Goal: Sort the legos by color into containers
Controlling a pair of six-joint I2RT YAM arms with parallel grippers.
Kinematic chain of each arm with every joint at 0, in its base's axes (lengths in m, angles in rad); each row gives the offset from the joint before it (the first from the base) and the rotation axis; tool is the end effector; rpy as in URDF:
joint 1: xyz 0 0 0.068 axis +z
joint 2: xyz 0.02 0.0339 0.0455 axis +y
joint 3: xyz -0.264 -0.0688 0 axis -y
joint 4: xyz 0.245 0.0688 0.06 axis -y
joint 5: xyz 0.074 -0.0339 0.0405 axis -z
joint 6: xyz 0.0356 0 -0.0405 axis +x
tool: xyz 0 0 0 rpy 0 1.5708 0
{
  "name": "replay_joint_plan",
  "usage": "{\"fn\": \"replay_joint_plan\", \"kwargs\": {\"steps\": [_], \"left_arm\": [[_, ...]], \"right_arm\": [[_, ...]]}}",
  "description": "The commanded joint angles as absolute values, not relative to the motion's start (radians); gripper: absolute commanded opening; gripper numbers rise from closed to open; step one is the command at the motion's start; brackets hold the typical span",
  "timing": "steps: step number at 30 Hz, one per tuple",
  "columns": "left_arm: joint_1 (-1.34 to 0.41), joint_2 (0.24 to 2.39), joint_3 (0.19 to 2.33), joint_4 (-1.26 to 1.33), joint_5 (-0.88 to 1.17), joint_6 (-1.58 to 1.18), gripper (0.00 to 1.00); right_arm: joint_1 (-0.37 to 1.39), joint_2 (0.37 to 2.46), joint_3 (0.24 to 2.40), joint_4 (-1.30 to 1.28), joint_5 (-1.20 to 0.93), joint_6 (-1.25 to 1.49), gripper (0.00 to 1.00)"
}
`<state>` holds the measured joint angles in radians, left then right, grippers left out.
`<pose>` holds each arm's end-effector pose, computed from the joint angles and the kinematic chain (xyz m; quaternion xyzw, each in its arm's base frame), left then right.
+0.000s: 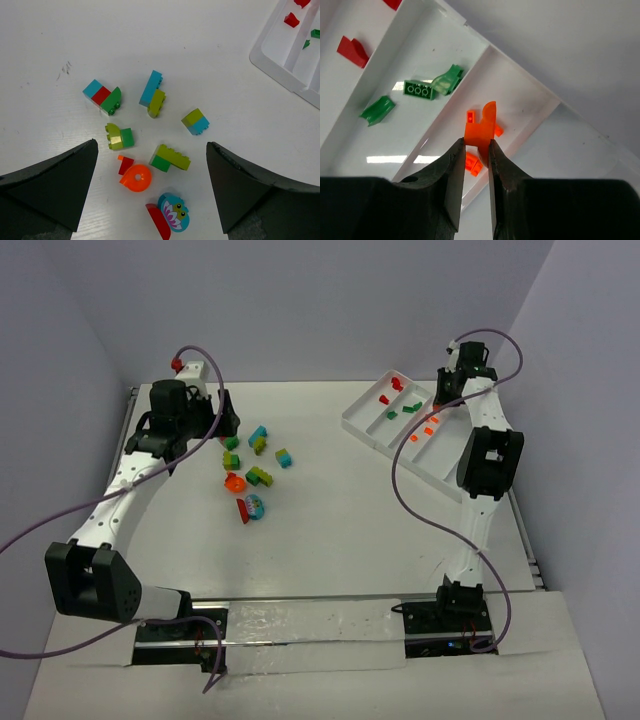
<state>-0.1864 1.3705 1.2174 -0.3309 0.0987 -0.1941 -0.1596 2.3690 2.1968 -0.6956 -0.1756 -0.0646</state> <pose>0.3095 -0.0619 0.3432 0.0222 0.8550 -0.1391 0.4991 0.5254 -0.0783 0.2317 0.0143 0.9356 0.0434 0.3500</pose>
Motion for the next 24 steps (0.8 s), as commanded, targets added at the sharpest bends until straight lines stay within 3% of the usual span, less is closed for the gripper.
{"fn": "replay_joint_plan", "kwargs": {"steps": [1,6,19,24], "left_arm": [[-0.187,1.372,1.267,-0.343,0.070,-0.164,0.99],[-0.187,1.383,1.272,-0.358,0.052,-0.152,0.99],[-0.183,1.396,1.261,-0.414,0.005,-0.127,0.99],[-0.150,1.404,1.241,-0.439,0.009,-0.109,0.98]], "right_arm": [[-0.153,2.411,2.278,-0.628,-0.132,-0.101,0.00],[-0.144,2.455,2.322,-0.610,-0.089,-0.113,0.04],[-0.123,2.401,2.260,-0.603,-0.086,-0.140,0.59],[-0.111,2.314,2.243,-0.643,-0.115,-0.128,0.64]]}}
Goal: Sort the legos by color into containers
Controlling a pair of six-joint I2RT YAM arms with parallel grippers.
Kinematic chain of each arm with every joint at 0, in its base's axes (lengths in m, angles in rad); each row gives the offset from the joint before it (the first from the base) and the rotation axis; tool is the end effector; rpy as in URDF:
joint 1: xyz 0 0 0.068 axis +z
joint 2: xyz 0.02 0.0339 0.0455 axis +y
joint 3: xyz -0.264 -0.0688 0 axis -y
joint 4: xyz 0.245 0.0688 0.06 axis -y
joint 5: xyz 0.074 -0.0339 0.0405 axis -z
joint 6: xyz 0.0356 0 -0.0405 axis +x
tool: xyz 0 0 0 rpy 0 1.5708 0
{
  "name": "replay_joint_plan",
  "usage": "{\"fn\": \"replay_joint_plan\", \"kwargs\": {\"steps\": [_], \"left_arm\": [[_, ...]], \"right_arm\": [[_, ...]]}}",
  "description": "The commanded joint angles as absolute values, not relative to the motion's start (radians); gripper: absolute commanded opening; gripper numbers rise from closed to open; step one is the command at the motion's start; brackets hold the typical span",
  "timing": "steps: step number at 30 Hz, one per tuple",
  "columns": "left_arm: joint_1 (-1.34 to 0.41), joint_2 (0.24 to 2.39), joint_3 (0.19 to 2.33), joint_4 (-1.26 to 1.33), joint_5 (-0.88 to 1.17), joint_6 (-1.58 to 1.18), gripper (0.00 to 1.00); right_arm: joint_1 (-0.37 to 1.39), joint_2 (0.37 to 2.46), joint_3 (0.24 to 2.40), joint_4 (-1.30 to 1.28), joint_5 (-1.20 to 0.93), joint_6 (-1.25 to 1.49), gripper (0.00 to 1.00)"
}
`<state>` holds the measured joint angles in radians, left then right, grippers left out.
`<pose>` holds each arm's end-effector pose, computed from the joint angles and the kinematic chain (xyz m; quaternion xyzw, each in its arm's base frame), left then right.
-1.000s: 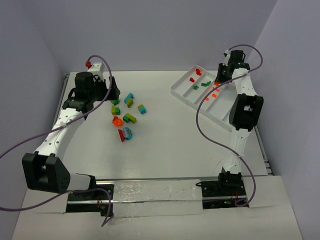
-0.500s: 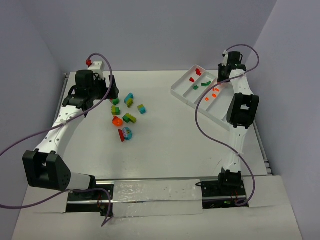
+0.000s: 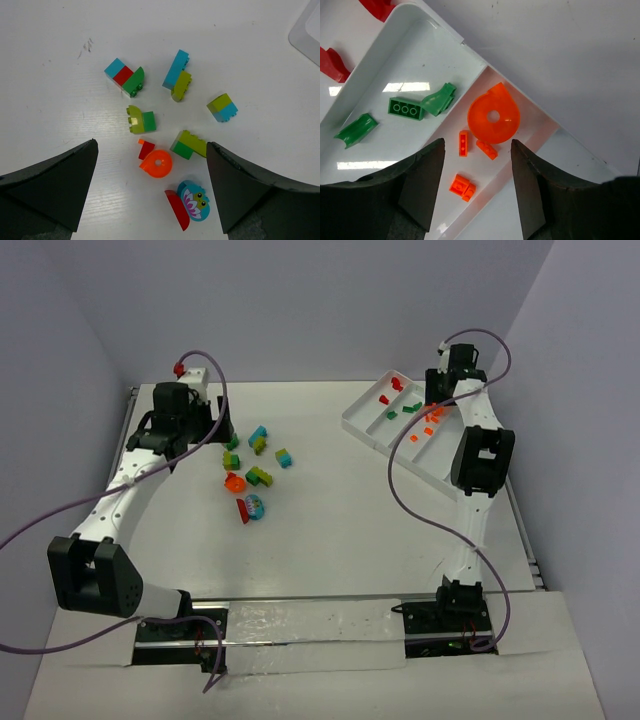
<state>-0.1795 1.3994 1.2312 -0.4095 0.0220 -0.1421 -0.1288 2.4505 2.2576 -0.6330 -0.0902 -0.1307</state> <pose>0.3131 -0.0576 0.3319 0.0217 0.8789 -0.0858 0.4687 0.5454 -0.0674 0.2132 -0.0173 0.9305 -0.0054 0.3659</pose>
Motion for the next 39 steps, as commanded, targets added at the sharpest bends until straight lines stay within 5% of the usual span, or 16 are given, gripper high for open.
{"fn": "replay_joint_plan", "kwargs": {"steps": [1,10,21,27,39], "left_arm": [[-0.136,1.411,1.238,-0.448,0.014,-0.102,0.96],[-0.055,1.554,1.197,-0.443,0.100,-0.039,0.69],[-0.064,1.674,1.171,-0.360,0.225,0.024,0.64],[-0.064,1.709,1.156,-0.417,0.307,-0.046,0.48],[-0.063,1.759,1.096,-0.426,0.355,-0.107,0.43]], "right_arm": [[-0.107,2.284,2.237,-0.657,-0.129,-0.120,0.65],[-0.020,1.950,1.986,-0.668,-0.281,-0.042,0.95],[0.079,1.695,1.578,-0.583,-0.385,0.027,0.99],[0.081,1.696,1.557,-0.574,-0.397,0.028,0.99],[0.080,1.700,1.554,-0.577,-0.440,0.045,0.99]]}}
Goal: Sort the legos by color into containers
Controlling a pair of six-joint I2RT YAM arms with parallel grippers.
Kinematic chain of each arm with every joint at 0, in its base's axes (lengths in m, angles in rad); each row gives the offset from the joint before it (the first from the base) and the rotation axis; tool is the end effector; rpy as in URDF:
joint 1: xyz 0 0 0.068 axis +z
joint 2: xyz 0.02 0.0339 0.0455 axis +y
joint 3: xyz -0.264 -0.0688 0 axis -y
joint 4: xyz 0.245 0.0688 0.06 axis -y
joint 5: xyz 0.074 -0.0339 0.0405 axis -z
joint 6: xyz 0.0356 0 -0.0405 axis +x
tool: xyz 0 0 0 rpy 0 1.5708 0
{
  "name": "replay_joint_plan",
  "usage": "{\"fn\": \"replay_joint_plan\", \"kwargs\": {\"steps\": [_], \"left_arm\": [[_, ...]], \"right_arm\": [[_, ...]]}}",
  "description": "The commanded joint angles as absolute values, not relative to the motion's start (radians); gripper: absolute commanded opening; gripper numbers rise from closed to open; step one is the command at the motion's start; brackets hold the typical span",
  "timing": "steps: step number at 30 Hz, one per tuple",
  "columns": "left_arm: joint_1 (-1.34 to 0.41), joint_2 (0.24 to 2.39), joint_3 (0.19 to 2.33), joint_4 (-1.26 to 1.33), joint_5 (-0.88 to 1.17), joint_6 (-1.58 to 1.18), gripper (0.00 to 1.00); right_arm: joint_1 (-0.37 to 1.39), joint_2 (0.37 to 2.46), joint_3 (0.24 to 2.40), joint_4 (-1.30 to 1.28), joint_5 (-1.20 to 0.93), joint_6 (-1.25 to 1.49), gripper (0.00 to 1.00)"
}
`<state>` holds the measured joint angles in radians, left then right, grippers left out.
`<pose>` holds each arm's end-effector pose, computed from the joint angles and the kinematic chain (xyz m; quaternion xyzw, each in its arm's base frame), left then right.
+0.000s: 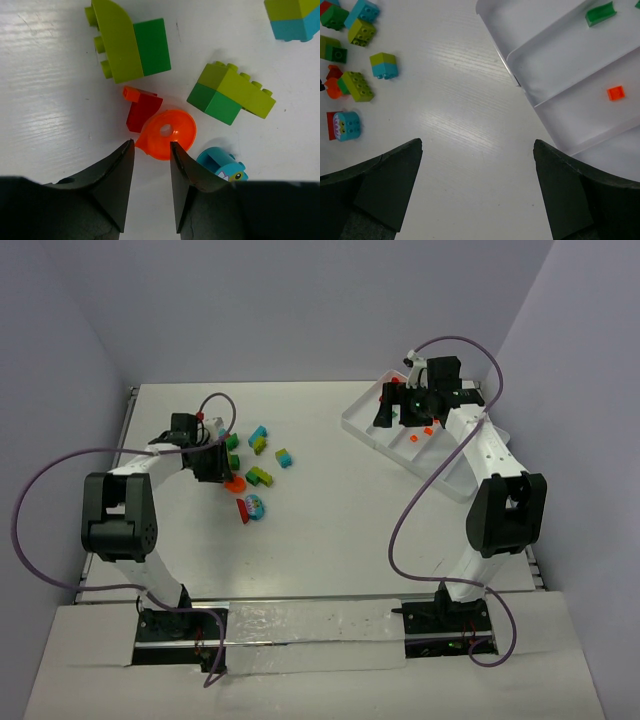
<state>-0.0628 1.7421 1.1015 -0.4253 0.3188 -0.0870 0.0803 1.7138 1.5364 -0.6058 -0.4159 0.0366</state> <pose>0.3480 -0.0331 0.1810 0.0281 0.9564 -0.1717 0.2344 0.3825 0.0452 0.3154 -0.0989 0.9016 0.2123 0.3637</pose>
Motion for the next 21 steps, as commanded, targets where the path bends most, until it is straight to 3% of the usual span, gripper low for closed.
{"fn": "replay_joint_plan", "kwargs": {"steps": [1,15,18,19,21], "left_arm": [[-0.063,1.766,1.092,-0.426,0.360,-0.109,0.43],[-0.026,1.809,1.091,-0.417,0.461,-0.127,0.32],[-0.026,1.806,1.086,-0.416,0.460,-0.132,0.41],[-0.026,1.803,1.083,-0.411,0.462,-0.132,0.48],[-0.026,1.802,1.080,-0.408,0.468,-0.132,0.51]], "right_arm": [[0.081,1.699,1.555,-0.579,-0.438,0.044,0.99],[0.096,1.703,1.547,-0.580,-0.494,0.051,0.98],[0.113,1.703,1.540,-0.580,-0.502,0.048,0.98],[0.116,1.703,1.539,-0.578,-0.503,0.048,0.99],[0.124,1.704,1.536,-0.578,-0.509,0.049,0.98]]}}
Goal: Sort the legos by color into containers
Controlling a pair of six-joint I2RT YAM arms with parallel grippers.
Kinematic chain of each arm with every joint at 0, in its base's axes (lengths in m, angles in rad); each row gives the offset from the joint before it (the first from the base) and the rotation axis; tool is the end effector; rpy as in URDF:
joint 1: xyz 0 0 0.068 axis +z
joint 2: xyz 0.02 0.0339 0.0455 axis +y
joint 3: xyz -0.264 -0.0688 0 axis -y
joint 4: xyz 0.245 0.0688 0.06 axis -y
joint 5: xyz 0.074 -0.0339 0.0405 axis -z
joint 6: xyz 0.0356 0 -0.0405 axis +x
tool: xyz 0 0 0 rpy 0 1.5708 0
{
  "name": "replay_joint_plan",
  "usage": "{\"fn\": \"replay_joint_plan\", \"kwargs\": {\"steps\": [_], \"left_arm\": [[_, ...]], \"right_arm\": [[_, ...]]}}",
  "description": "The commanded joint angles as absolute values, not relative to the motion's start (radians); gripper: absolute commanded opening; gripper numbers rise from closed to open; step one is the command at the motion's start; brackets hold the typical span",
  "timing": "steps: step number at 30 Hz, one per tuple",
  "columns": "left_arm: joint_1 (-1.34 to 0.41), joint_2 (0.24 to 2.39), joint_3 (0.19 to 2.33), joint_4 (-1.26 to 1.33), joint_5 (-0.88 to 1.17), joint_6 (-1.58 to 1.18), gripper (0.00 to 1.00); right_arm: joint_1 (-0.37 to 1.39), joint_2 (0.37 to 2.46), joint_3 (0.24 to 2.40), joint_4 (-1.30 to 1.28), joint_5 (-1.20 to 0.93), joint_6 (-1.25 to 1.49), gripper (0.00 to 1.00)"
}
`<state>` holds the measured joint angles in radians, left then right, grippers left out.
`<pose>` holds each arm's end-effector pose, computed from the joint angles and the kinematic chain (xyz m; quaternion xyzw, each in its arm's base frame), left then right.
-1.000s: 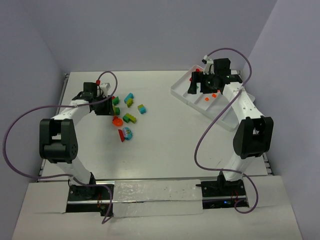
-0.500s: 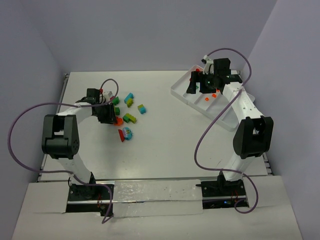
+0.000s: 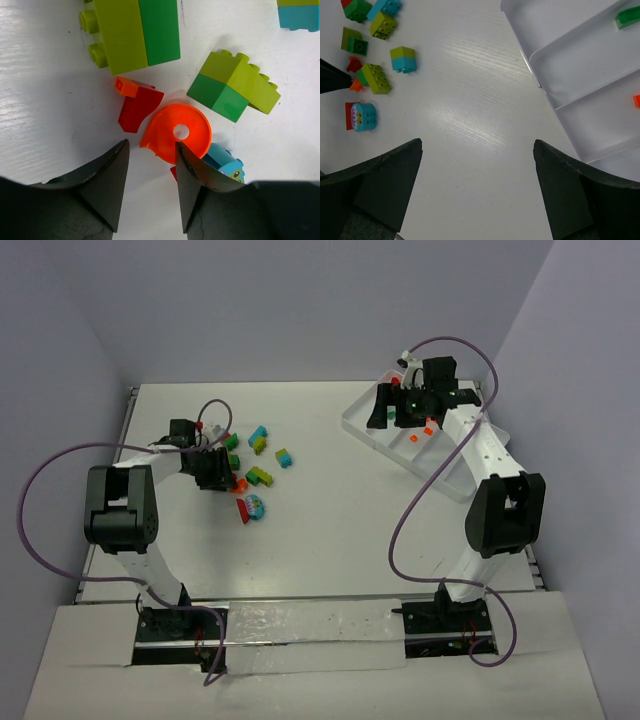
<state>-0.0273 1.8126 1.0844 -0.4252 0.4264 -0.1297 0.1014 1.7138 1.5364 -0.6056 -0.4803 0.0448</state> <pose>0.3486 -0.0242 0.1543 -0.0052 0.9571 -0.2222 0.1856 0.3806 0.0553 0.3162 -0.1166 0.8940 0.2463 0.3557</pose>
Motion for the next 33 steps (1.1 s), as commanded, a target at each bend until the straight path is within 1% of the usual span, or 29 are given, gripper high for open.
{"fn": "replay_joint_plan", "kwargs": {"steps": [1,6,10,16,18,21,24,27,33], "left_arm": [[-0.026,1.804,1.082,-0.410,0.482,-0.133,0.53],[-0.023,1.807,1.081,-0.410,0.541,-0.133,0.56],[-0.023,1.755,1.053,-0.380,0.535,-0.135,0.56],[-0.037,1.570,1.010,-0.315,0.452,-0.074,0.53],[-0.073,1.535,1.003,-0.324,0.431,0.004,0.53],[-0.159,1.475,0.980,-0.314,0.303,0.103,0.53],[-0.207,1.470,0.977,-0.315,0.226,0.116,0.52],[-0.210,1.527,1.000,-0.348,0.208,0.070,0.51],[-0.145,1.575,0.999,-0.365,0.329,0.029,0.52]], "right_arm": [[0.128,1.705,1.534,-0.578,-0.513,0.050,0.98],[0.134,1.705,1.529,-0.576,-0.518,0.051,0.99],[0.138,1.705,1.521,-0.575,-0.520,0.051,0.99],[0.150,1.710,1.513,-0.571,-0.521,0.053,0.99],[0.153,1.710,1.516,-0.571,-0.520,0.054,0.98],[0.158,1.715,1.521,-0.572,-0.517,0.051,0.99],[0.162,1.717,1.523,-0.574,-0.516,0.051,0.99],[0.164,1.713,1.520,-0.574,-0.513,0.049,0.98],[0.164,1.704,1.508,-0.577,-0.512,0.043,0.99]]}}
